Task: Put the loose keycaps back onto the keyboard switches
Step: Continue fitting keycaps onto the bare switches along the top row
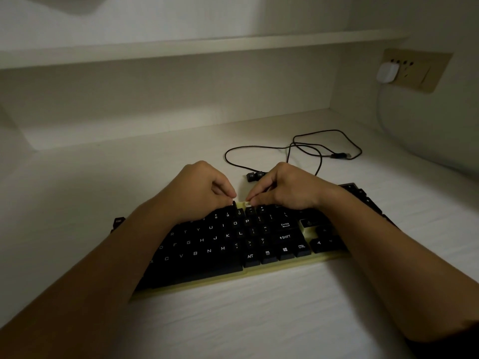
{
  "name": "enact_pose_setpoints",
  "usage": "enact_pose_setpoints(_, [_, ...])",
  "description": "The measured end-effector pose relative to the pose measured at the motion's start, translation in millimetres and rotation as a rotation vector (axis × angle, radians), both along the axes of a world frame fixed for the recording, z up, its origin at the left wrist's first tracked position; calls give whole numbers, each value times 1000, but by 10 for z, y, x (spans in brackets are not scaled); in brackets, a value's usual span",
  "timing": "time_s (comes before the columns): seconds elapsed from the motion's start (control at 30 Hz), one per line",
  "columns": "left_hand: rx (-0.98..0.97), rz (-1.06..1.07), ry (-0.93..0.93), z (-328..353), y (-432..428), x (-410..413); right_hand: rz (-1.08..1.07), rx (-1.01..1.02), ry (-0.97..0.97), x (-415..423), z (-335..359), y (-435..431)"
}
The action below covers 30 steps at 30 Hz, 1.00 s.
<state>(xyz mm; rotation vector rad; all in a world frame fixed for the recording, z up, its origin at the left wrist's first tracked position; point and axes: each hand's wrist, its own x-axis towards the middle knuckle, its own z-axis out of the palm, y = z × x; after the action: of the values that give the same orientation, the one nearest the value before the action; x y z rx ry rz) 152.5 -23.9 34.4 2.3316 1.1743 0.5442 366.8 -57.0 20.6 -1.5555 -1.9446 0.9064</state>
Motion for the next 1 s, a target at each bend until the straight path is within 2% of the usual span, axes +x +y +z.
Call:
enact_pose_setpoints(0.1, [-13, -9, 33, 8, -1, -4, -1, -13, 7, -10, 1, 1])
enact_pose_setpoints(0.47, [-99, 113, -104, 105, 53, -156, -2, -5, -26, 1, 2, 24])
enact_pose_setpoints(0.63, [-117, 100, -41, 9, 11, -75, -8, 6, -34, 1, -8, 21])
enact_pose_setpoints(0.8, [-166, 128, -81, 40, 18, -56, -12, 10, -45, 10, -1, 24])
enact_pose_setpoints(0.9, [-162, 104, -32, 47, 6, -79, -16, 6, -58, 13, -7, 26])
enact_pose_setpoints(1.0, [-134, 130, -72, 60, 37, -92, -14, 15, -76, 42, 3, 35])
